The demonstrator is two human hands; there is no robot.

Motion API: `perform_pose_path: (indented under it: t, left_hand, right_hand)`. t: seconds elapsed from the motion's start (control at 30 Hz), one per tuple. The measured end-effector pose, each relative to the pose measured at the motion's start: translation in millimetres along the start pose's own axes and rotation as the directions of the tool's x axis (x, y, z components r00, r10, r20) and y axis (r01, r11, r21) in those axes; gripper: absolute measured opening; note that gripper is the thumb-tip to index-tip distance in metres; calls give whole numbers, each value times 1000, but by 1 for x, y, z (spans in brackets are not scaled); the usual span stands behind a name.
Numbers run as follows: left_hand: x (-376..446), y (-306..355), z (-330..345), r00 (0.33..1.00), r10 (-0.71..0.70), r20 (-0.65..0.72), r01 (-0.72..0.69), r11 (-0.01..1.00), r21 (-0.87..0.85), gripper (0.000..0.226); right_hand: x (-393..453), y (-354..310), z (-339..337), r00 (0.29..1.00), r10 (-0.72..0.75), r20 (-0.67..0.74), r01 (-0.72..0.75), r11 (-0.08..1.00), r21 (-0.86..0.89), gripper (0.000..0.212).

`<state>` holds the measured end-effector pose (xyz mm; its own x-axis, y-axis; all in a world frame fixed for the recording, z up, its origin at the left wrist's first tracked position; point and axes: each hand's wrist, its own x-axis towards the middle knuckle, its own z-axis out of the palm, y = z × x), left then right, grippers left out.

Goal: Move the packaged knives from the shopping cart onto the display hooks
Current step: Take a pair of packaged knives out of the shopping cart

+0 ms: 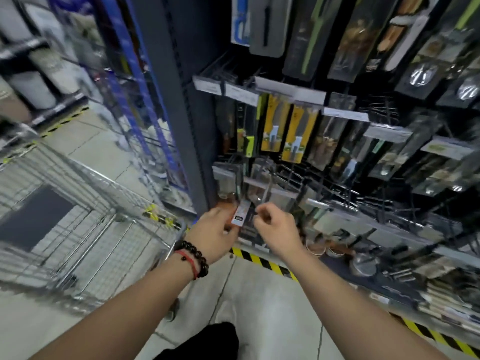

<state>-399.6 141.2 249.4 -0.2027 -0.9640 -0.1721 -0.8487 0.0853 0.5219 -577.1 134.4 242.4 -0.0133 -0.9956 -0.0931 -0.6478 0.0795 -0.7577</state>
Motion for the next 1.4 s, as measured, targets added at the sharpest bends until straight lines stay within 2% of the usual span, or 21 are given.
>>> perform_pose_path:
  t: [0.1,0.23,0.3,0.37,0.47,0.53,0.73,0.8,0.93,1.07,1.17,1.27,1.33,1.4]
  left_hand:
    - [-43,-26,-15,994,-94,-58,94,996,0,40]
    - [-98,-73,-30,977,-207,-39,206,978,-40,34]
    - [-127,-94,-43,968,-247,-31,245,967,-73,44]
    - [-154,-113,-53,959,-280,-33,274,955,-116,63]
    - [-201,-174,-62,936,-352,-27,347,930,-121,45]
    - [-230,-222,-68,926,-378,-16,372,917,-142,47]
    - [-281,-324,-102,938,-346,35,347,928,-137,45]
    - [-281,-338,-109,951,-302,60,308,943,-127,43]
    - [-259,-348,-119,968,-216,129,233,963,-136,42]
    - [-220,-361,-122,967,-172,186,206,963,-176,40]
    - [-185,-384,-120,951,-178,254,229,956,-185,42]
    - [-144,-414,-113,919,-206,335,280,941,-191,44]
    - [-114,-435,-101,885,-257,387,353,914,-199,45]
    - [-85,-451,-83,844,-280,458,399,898,-187,48]
  right_hand:
    - [-19,-24,35,996,-73,44,75,995,-60,19]
    - [-45,-58,87,984,-152,98,163,980,-118,15]
    - [-60,-75,119,965,-222,141,236,968,-87,13]
    - [-73,-87,147,958,-231,170,240,970,-34,11]
    - [-102,-112,207,956,-205,209,202,979,34,10]
    - [-121,-130,249,958,-195,208,179,979,92,10]
    - [-171,-172,339,984,-25,176,-7,984,181,23]
    - [-180,-179,353,989,37,141,-66,976,209,28]
    - [-179,-187,367,985,143,100,-161,966,201,18]
    - [-152,-186,386,973,231,29,-231,942,244,24]
    - [-119,-178,410,939,345,3,-329,892,310,18]
    - [-76,-159,447,874,485,10,-454,811,370,15]
    - [-45,-139,476,820,571,40,-545,757,361,14]
    - [-22,-116,501,765,638,84,-634,724,273,7]
